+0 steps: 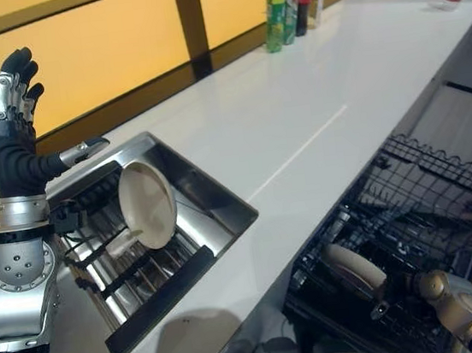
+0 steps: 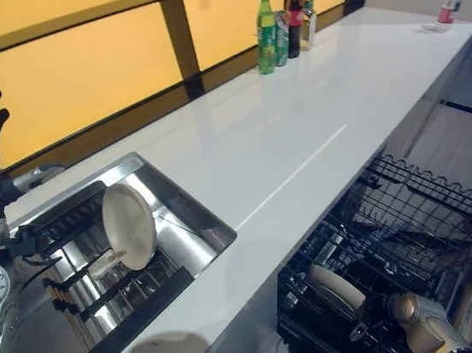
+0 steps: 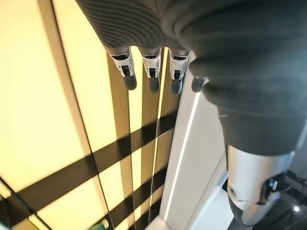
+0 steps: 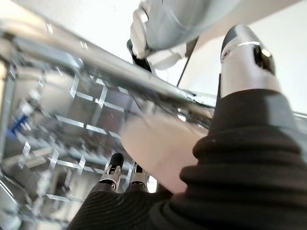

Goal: Pick up plates and place into dishwasher.

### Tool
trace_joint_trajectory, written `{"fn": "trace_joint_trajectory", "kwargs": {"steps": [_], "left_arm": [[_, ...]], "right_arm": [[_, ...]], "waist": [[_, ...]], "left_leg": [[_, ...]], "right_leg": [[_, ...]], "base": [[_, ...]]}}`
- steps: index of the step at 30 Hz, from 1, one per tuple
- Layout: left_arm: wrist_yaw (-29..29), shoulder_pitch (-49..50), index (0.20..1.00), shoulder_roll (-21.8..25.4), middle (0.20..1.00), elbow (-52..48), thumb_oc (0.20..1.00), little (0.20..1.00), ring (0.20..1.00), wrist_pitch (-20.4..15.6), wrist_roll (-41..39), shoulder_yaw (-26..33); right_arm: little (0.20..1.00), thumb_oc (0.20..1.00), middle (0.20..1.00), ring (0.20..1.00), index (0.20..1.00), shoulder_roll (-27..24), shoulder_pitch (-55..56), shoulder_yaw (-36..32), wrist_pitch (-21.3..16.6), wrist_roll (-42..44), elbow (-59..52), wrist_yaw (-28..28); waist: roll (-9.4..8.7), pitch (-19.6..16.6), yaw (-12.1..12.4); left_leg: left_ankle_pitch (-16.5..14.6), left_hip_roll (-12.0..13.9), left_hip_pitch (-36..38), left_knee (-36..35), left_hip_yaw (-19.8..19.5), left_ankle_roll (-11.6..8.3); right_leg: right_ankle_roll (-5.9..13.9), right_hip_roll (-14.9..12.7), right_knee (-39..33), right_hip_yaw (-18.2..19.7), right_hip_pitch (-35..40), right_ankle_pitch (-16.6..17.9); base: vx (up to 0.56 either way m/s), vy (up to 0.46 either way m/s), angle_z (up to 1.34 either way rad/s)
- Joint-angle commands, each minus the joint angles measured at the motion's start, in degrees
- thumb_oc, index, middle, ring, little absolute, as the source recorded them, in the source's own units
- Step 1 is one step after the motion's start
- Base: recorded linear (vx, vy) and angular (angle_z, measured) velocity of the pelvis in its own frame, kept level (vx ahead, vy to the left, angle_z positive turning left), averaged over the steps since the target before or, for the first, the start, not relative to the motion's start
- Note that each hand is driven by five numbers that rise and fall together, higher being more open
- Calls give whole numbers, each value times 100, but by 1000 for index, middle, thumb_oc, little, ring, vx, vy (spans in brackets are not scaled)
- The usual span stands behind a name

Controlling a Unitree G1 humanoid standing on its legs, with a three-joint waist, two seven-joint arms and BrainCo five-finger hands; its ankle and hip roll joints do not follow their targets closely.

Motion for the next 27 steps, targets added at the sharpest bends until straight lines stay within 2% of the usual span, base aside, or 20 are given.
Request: {"fn": "trace_joint_trajectory", "kwargs": {"steps": [1, 5, 7, 10, 14, 17, 19, 27], "left_arm": [[199, -59, 1000, 201, 1000, 11, 1000, 1000, 1000, -270, 309, 231], [207, -139, 1000, 207, 1000, 185, 1000, 1000, 1000, -351, 223, 250], [238, -141, 1000, 200, 1000, 263, 1000, 1000, 1000, -406, 237, 251], [324, -192, 1000, 204, 1000, 328, 1000, 1000, 1000, -352, 258, 207], [388, -250, 1000, 150, 1000, 377, 1000, 1000, 1000, -313, 396, 129], [439, -209, 1000, 70, 1000, 398, 1000, 1000, 1000, -316, 511, 158], [488, -142, 1000, 7, 1000, 384, 1000, 1000, 1000, -332, 534, 223], [513, 241, 1000, -145, 1000, 661, 1000, 1000, 1000, -561, 724, 614]], "right_arm": [[1000, 1000, 1000, 1000, 1000, -143, -84, 238, -319, 179, -223, 34], [1000, 1000, 1000, 1000, 1000, -266, -246, 298, -159, 384, -362, -152], [1000, 1000, 1000, 1000, 1000, -283, -386, 352, -206, 508, -243, -274], [1000, 1000, 1000, 1000, 1000, -367, -501, 388, -135, 624, -340, -349], [1000, 1000, 1000, 1000, 1000, -592, -453, 99, 2, 718, -767, -327], [1000, 1000, 1000, 1000, 1000, -743, -393, -295, -53, 823, -1022, -480], [1000, 1000, 1000, 1000, 1000, -803, -449, -549, -128, 927, -1161, -752], [1000, 1000, 1000, 1000, 1000, -950, -642, -1256, -386, 1313, -2068, -1078]], "waist": [[-130, -238, 210], [-235, -297, 408], [-278, -324, 540], [-297, -291, 620], [-303, -224, 600], [-287, -207, 545], [-264, -184, 533], [-129, -108, 507]], "left_leg": [[-53, -257, -584, 128, -338, 367], [42, -390, -934, 358, -502, 425], [124, -379, -1067, 435, -592, 310], [264, -283, -1288, 498, -593, 91], [426, -95, -1490, 501, -542, -143], [538, 40, -1597, 471, -500, -257], [599, 111, -1655, 464, -493, -314], [749, 304, -1698, 384, -477, -445]], "right_leg": [[535, -405, 1101, -277, 258, -620], [295, -159, 1203, -297, 376, -862], [132, -74, 686, -357, 702, -1085], [45, 35, 101, -337, 1043, -1101], [-50, 133, -358, -398, 1223, -962], [-114, 206, -529, -433, 1258, -894], [-155, 257, -550, -446, 1250, -882], [-238, 401, -454, -342, 1214, -955]], "base": [[-208, 8, -23], [-168, -94, -7], [-137, -187, -7], [-149, -185, -26], [-196, -172, -11], [-179, -109, -16], [-198, -103, -25], [-136, -58, -23]]}}
